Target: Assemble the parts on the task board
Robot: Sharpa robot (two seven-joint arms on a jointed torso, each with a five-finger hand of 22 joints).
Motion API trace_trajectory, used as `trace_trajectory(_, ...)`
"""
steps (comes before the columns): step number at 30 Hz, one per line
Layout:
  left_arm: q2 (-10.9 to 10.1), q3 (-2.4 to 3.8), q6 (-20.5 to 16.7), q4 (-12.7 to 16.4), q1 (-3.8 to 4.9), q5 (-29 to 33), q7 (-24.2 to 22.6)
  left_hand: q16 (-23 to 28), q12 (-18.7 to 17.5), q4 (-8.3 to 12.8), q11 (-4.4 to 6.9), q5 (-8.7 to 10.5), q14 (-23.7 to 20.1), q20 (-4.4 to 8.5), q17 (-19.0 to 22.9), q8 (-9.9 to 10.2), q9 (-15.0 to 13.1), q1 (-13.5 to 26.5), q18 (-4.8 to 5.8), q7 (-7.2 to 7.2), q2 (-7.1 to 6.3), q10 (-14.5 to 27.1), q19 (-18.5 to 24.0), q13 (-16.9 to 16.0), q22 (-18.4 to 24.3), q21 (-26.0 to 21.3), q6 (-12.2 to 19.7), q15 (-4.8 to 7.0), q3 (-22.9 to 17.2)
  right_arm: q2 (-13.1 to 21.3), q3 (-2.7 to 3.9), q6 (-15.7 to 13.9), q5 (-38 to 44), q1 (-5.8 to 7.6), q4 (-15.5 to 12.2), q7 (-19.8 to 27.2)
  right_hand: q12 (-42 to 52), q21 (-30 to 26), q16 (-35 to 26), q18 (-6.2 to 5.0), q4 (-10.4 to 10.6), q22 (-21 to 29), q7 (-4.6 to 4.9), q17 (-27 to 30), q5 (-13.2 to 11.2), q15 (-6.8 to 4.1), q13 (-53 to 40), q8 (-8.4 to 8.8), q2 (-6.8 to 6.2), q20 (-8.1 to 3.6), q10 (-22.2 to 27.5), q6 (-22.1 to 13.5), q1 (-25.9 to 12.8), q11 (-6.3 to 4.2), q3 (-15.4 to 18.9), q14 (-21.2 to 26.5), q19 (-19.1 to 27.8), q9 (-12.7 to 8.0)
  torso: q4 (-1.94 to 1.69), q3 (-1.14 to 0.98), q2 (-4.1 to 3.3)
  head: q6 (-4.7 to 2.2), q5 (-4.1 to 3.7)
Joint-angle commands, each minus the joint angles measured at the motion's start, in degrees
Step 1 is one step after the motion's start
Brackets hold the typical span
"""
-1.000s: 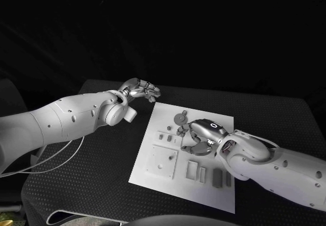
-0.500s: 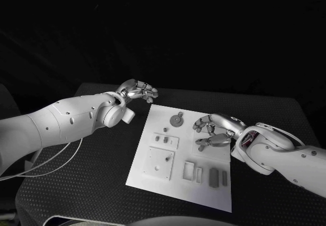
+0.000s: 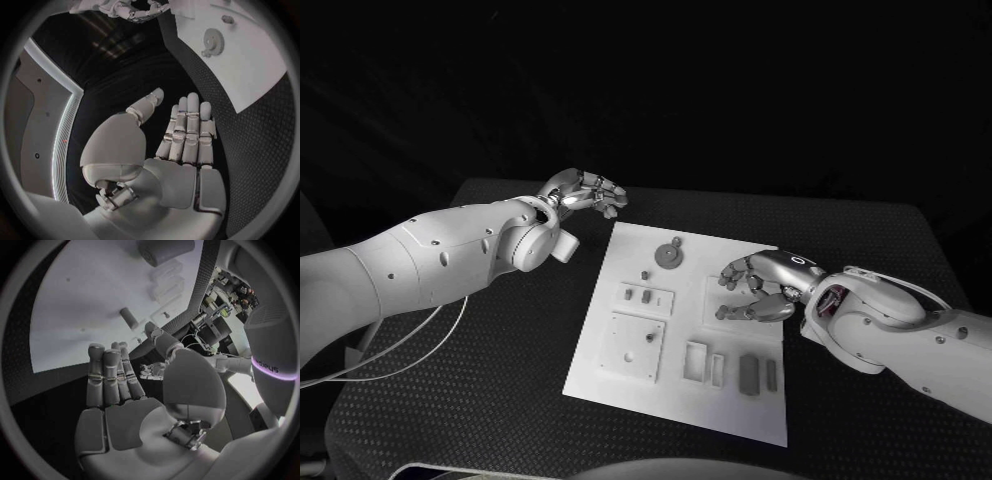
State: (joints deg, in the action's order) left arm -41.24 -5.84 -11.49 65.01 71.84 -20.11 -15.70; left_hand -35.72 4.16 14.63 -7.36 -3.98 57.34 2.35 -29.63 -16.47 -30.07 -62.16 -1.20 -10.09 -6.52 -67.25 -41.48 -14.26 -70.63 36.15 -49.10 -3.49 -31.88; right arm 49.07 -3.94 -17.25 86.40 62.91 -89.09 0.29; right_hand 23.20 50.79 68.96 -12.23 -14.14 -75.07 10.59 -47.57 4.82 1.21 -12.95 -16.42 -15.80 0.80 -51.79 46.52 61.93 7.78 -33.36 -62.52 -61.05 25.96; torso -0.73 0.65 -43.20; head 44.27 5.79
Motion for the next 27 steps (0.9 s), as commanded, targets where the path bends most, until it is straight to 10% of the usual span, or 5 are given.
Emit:
trace_trajectory(1,0.14,0.03,-0.05,0.09,-0.01,0.48,-0.91,0.3,-0.01,-0.39,0.25,0.3,0.35,-0.01,-0.1,0.03,0.03,0.16,-1.03,0.14,0.22,0.05,-0.27,0.05,-0.1,-0.24,0.25,0.13,-0.04,-0.28,-0.05,2.19,5.98,-0.27,0.06,-1.46,0.4,-0.36,0.25,-2.77,0.16,-0.79,-1.06,0.09,-0.84,0.03,0.33,-0.27,-0.62,0.23,0.37,0.07,0.05,-0.1,0.44,0.44,0.43,-0.07,-0.1,0.09,-0.05,0.12,-0.06)
trace_trajectory(12,0.04,0.03,0.12,0.04,-0.07,0.48,-0.85,0.36,-0.02,-0.4,0.25,0.3,0.34,-0.01,-0.15,0.02,0.04,0.19,-1.03,0.13,0.26,0.05,-0.28,0.06,-0.12,-0.28,0.27,0.12,-0.02,-1.3,-0.44,1.57,8.11,-1.11,0.5,-1.74,2.73,-0.14,0.74,-2.77,1.81,-0.83,-1.5,0.33,-2.03,-1.08,0.99,-2.15,-0.08,-0.09,-2.74,2.73,1.34,-1.27,-1.62,-0.03,-0.21,0.34,-0.22,0.23,-0.03,0.52,-0.14)
trace_trajectory(27,-0.03,0.03,0.33,0.1,-0.08,0.48,-0.72,0.42,-0.04,-0.43,0.24,0.3,0.36,-0.02,-0.23,0.02,0.04,0.23,-1.03,0.13,0.34,0.07,-0.3,0.08,-0.15,-0.32,0.28,0.12,0.0,-2.48,-0.45,1.66,10.95,-1.95,0.77,-2.16,6.33,0.58,0.84,-2.77,2.24,-0.97,-3.53,0.61,-2.03,-3.79,-0.16,-5.41,5.3,-0.66,-10.05,9.27,3.99,-4.11,-6.29,-0.8,-0.8,1.42,-0.18,0.18,-0.01,0.97,0.12)
